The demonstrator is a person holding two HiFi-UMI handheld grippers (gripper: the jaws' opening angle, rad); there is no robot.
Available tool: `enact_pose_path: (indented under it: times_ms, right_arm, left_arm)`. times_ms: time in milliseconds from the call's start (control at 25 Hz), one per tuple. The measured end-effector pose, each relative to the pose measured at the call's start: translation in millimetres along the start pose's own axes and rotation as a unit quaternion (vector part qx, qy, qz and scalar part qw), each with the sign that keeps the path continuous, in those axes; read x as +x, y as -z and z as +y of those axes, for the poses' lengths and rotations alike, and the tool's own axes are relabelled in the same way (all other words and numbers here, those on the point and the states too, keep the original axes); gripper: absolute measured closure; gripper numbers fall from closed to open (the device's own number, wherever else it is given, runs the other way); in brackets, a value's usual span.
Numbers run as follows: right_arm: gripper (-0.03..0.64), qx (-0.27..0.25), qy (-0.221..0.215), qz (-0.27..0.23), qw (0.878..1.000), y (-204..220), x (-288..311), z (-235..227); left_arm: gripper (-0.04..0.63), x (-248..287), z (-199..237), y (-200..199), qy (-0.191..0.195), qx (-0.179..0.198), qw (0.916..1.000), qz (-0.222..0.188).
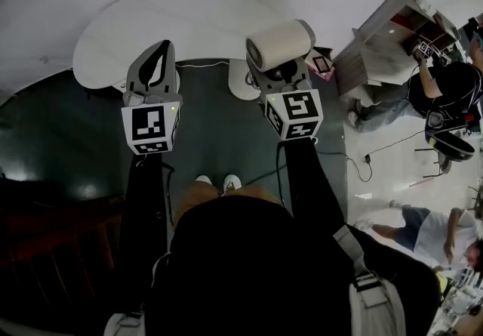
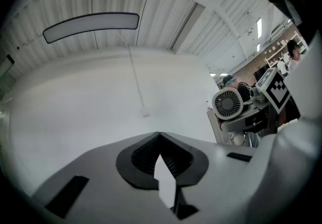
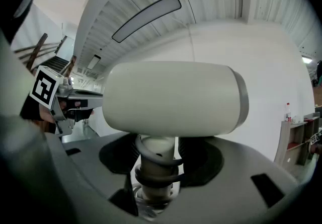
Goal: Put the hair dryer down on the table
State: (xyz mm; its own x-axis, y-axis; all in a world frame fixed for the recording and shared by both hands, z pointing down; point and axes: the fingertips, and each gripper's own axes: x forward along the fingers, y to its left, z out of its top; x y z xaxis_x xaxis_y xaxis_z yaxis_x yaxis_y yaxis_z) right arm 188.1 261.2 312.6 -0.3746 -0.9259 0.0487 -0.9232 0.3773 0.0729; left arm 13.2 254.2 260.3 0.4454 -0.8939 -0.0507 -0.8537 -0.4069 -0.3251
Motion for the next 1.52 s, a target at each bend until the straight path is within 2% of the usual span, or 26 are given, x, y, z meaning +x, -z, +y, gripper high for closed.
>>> enact_pose_path:
  times_ms: [560,960,1280,1520]
  right_arm:
    - [0.379,0.001,0.002,0.003,1.000,1.3,0.6,-9.5]
    - [0.379,-0.006,-0.013,0.009,1.000,5.0,14.9,-1.4]
    - [0.379,-0.007,-0.009,0.022,1.000,14.2,61.8,-12.1]
    - [0.378,-0.007,0.007,0.036,0.999,21.8,123.3,-30.3]
  left_arm:
    - [0.580,9.1,-5.7,-0.5,0.007,0.003,1.0000,0.000]
    - [0.580,17.3,6.1,0.8,0.009,0.004,0.9999,-0.004]
    - [0.580,63.3,34.4,24.0,0.015,0.001,0.9999,0.000]
    - [0.580,129.2,61.0,52.0,0.036,-0.009,0.9993,0.003]
